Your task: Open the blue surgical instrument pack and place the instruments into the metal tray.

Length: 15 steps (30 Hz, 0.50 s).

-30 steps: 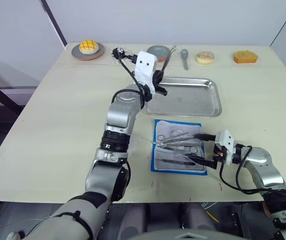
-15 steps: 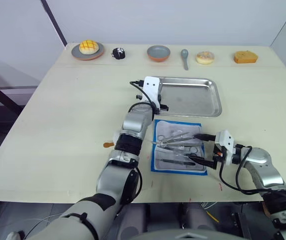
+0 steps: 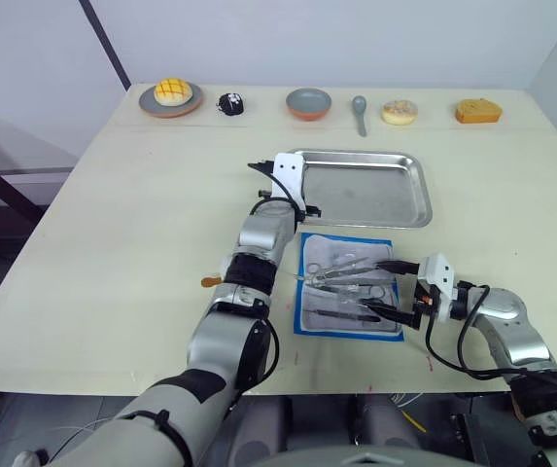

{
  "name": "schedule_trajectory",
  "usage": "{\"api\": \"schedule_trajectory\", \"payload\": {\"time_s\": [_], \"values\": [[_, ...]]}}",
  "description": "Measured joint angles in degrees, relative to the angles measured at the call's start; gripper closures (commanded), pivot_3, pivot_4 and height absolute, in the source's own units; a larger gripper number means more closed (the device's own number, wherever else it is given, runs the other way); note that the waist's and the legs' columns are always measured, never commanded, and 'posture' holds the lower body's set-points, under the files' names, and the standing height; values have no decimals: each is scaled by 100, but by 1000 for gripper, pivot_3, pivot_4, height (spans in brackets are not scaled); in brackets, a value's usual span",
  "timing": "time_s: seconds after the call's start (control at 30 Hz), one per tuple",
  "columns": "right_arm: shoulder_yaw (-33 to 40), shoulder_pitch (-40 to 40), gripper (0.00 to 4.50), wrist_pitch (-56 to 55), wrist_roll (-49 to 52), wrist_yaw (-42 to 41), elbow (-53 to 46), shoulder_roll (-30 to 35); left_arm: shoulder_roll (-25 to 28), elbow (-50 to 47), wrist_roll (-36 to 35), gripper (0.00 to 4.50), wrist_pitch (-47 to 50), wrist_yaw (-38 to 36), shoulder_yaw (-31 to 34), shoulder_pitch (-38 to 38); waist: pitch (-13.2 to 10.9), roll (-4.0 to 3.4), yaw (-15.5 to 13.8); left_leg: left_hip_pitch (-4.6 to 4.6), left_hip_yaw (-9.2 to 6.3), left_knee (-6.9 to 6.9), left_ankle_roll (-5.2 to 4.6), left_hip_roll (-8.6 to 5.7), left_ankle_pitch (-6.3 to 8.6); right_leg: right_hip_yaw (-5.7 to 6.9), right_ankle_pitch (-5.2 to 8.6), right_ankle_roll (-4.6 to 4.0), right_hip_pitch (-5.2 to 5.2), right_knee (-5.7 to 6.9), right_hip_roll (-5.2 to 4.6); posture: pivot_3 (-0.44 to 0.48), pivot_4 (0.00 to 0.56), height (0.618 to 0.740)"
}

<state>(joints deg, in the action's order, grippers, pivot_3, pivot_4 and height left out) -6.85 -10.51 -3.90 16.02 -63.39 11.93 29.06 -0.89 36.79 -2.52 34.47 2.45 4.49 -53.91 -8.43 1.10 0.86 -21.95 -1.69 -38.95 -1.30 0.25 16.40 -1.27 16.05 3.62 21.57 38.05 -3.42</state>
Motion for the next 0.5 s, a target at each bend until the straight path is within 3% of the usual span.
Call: {"api": "schedule_trajectory", "payload": {"time_s": [0.07,0.5], "values": [[0,0,0,-1,0,0,0,0,0,14,-1,3438,-2,19,6,-10,0,0,0,0,0,1,0,0,0,0,0,0,0,0,0,0,150,740],[0,-7,0,-7,0,-1,5,1,-14,-25,-23,3438,-190,33,10,-23,0,1,-1,0,0,3,2,-1,-1,1,0,0,1,-1,-3,0,150,740]]}}
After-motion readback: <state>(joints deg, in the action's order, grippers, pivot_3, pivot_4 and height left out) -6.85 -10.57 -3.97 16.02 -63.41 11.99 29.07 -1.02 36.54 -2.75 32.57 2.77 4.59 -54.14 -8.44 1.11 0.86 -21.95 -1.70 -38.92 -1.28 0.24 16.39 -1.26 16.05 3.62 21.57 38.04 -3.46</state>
